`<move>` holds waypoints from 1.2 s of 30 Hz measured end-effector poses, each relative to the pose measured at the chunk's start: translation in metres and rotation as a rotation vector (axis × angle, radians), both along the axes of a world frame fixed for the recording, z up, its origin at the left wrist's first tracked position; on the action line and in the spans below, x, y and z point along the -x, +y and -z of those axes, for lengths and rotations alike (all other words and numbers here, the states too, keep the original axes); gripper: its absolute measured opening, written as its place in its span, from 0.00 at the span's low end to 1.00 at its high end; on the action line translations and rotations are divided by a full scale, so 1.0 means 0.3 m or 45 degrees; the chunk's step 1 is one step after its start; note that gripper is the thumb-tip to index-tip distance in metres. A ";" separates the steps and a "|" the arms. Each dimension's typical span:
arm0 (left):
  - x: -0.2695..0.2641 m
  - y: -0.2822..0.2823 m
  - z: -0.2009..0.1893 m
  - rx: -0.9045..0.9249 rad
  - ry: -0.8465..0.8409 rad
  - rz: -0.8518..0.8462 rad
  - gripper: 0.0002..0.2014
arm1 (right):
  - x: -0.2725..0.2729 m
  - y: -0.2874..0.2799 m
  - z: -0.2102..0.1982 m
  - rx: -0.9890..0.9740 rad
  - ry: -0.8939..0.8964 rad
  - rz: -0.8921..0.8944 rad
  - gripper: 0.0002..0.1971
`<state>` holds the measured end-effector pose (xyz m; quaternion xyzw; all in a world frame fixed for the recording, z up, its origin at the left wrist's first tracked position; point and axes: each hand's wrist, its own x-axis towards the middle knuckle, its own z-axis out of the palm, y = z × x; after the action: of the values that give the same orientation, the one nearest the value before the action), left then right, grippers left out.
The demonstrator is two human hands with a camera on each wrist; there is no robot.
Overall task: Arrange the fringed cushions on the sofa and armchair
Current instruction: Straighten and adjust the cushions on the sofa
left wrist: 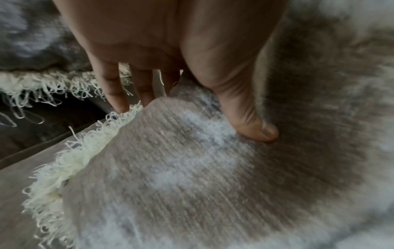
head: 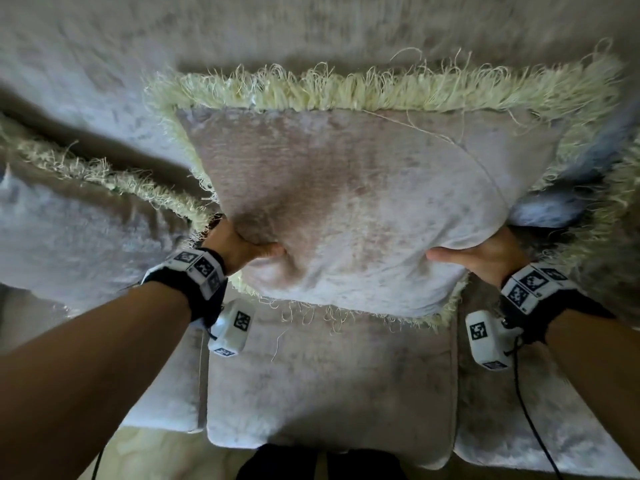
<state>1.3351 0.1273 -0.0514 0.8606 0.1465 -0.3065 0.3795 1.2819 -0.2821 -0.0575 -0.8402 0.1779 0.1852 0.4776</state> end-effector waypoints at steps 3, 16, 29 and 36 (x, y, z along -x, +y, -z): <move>0.051 0.088 0.101 0.046 0.096 -0.059 0.55 | 0.006 0.019 -0.124 -0.014 -0.018 0.023 0.37; 0.339 -0.096 0.189 0.269 0.289 -0.350 0.07 | -0.210 0.061 -0.461 0.275 -0.161 -0.336 0.36; 0.308 -0.117 0.125 0.139 0.261 -0.284 0.15 | -0.229 0.113 -0.345 0.548 -0.195 -0.301 0.53; 0.209 -0.061 -0.106 0.042 0.217 -0.201 0.25 | -0.140 0.114 -0.406 0.643 -0.114 -0.166 0.42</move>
<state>1.2725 0.1089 -0.0196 0.8108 0.2406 -0.3500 0.4027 1.3239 -0.2479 0.0642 -0.9499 0.1427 0.1277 0.2471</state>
